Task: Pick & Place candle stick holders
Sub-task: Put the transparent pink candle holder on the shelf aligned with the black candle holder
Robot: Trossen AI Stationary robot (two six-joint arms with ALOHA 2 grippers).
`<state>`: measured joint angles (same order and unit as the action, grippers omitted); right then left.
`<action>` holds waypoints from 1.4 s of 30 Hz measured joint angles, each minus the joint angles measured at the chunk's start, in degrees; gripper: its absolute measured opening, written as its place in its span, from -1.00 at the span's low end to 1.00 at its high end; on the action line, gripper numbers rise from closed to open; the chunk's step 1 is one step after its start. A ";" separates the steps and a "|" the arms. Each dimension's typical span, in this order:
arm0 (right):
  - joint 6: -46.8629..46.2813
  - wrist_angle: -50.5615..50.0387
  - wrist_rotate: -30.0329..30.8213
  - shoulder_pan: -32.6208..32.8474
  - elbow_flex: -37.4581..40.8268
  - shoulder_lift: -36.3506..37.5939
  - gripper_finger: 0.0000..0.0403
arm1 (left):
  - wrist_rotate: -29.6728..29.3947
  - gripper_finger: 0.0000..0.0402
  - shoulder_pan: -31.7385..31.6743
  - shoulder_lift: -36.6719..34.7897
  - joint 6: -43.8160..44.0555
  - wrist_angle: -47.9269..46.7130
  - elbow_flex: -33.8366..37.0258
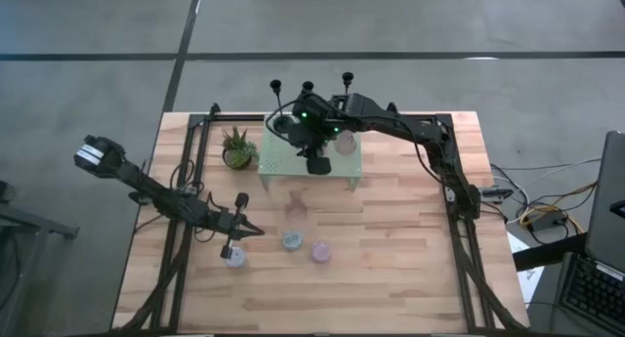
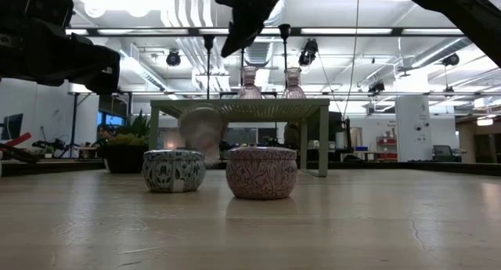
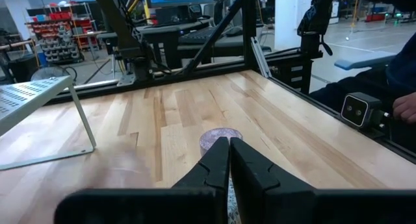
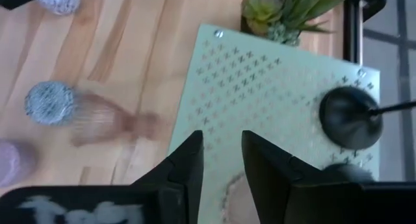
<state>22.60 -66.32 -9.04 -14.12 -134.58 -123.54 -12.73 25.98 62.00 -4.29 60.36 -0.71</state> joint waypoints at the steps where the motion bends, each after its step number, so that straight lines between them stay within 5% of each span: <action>1: -0.35 -0.51 0.02 0.08 0.00 0.11 -0.53 | 0.02 -0.91 0.00 0.01 -0.01 -0.02 0.00; 11: -0.97 -8.99 -0.84 2.11 -0.02 2.72 -0.77 | 0.00 -0.91 0.00 0.00 -0.01 -0.02 0.00; 21: 1.04 -16.11 -22.02 5.72 3.38 2.68 -0.82 | 0.00 -0.91 0.00 0.00 0.01 -0.02 0.01; 30: -0.93 -16.16 -25.44 10.93 14.46 3.20 -0.66 | 0.02 -0.91 0.00 0.00 0.00 -0.02 0.01; 36: 1.13 -16.43 -39.85 13.17 25.14 7.74 -0.55 | 0.02 -0.92 0.00 0.00 -0.01 -0.02 0.00; 40: -2.19 -8.69 -40.08 15.00 35.14 15.62 -0.60 | 0.01 -0.92 0.00 0.00 0.02 -0.02 0.01; 42: -5.15 -2.86 -35.13 16.43 40.28 20.25 -0.62 | -0.01 -0.91 0.00 0.01 -0.01 -0.02 0.02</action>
<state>17.46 -69.17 -44.16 2.31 -94.30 -103.29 -12.73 25.98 62.01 -4.29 60.34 -0.69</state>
